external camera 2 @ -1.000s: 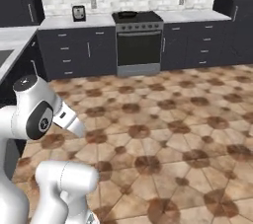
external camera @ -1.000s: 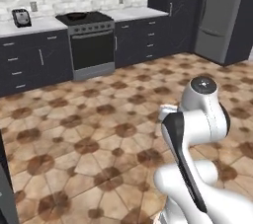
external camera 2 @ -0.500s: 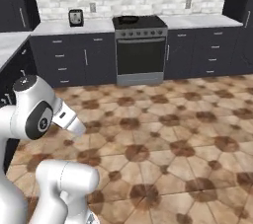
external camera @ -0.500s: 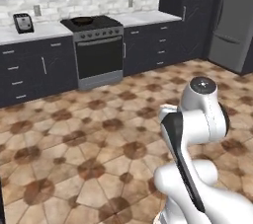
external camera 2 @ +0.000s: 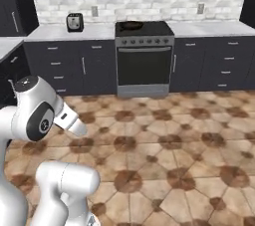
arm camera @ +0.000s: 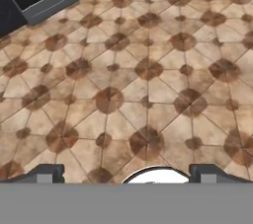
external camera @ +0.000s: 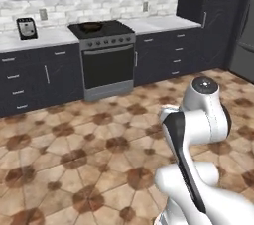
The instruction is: Take the chicken drumsticks from the pan and place one on each plate on the dining counter.
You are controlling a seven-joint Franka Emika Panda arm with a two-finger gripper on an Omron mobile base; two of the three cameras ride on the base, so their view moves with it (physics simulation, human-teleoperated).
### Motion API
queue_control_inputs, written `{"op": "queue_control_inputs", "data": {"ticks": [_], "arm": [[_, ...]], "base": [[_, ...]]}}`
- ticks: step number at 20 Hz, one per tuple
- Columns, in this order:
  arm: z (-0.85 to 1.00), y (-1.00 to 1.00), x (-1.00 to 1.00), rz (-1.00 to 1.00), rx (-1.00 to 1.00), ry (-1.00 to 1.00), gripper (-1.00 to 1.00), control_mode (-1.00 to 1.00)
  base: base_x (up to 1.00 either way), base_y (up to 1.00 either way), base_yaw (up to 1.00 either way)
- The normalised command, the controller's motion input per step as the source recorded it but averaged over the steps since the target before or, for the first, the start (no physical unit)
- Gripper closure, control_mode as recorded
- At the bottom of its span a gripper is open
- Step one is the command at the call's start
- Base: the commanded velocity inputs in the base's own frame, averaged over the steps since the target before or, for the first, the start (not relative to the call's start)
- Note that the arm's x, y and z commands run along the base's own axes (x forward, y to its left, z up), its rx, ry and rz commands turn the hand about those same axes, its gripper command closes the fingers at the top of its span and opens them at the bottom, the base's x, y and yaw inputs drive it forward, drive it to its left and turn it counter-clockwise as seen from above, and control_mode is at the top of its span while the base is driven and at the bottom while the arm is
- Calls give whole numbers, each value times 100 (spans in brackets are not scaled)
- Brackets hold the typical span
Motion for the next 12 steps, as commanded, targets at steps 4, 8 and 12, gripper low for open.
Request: {"op": "queue_control_inputs", "data": {"ticks": [4,8,12], "arm": [[0,0,0,0,0,0,-100,100],[0,0,0,0,0,0,-100,100],[0,0,0,0,0,0,-100,100]], "base": [[100,-43,25],[100,-45,29],[100,-46,30]]}}
